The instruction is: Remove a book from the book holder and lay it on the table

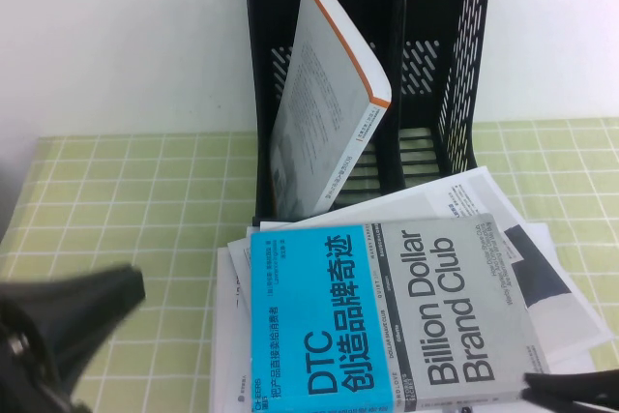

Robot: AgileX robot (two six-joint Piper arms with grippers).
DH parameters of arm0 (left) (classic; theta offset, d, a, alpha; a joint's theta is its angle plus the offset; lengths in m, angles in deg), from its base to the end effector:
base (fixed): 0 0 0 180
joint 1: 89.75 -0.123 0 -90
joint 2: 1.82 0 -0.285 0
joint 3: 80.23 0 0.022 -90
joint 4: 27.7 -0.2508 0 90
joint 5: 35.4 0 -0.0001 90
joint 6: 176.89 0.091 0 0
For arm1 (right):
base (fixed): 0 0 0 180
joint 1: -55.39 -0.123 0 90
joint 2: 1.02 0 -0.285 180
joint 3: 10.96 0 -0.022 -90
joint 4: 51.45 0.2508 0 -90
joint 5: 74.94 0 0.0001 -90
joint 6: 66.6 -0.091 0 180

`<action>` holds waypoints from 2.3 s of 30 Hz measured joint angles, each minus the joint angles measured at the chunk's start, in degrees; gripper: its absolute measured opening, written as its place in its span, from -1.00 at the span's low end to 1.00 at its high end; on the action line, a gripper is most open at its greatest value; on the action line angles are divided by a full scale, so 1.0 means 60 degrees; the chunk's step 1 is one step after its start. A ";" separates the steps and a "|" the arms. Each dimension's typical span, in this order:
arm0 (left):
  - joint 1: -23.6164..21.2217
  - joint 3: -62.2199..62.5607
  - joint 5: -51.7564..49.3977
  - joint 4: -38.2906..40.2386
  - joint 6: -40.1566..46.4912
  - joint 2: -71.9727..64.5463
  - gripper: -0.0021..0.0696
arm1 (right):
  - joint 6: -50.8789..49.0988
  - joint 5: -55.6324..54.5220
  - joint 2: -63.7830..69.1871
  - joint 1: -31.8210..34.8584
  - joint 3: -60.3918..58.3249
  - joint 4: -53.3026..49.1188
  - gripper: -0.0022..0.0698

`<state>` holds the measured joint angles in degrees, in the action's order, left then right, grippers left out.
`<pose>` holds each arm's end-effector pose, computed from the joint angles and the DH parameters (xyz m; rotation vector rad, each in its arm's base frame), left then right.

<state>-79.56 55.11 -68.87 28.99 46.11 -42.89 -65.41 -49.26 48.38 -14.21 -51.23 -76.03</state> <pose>0.1021 -0.0610 0.3290 0.3622 1.8301 -0.6708 0.0668 0.1324 0.3274 -1.3591 1.4486 0.3442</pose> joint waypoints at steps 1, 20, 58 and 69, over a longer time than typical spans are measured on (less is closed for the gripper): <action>0.0000 -0.0359 0.0001 0.0014 0.0017 0.0176 -0.95 | -0.0197 -0.0079 -0.0224 0.0000 -0.0159 -0.0162 -0.94; 0.0000 -0.1543 -0.0069 0.0406 0.0036 0.0530 -0.95 | -0.2168 0.1194 -0.1266 0.0000 -0.0712 -0.1705 -0.94; -0.1151 -0.5642 0.2310 -0.7858 -0.6416 0.5654 -0.95 | -0.2189 0.1225 -0.1266 0.0000 -0.0712 -0.1705 -0.94; -0.1151 -0.5642 0.2296 -0.7881 -0.6459 0.5654 -0.95 | -0.2189 0.1225 -0.1266 0.0000 -0.0712 -0.1705 -0.94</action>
<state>-86.47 21.26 -55.09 -18.29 7.36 -8.96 -78.55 -41.91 40.79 -14.21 -55.50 -86.26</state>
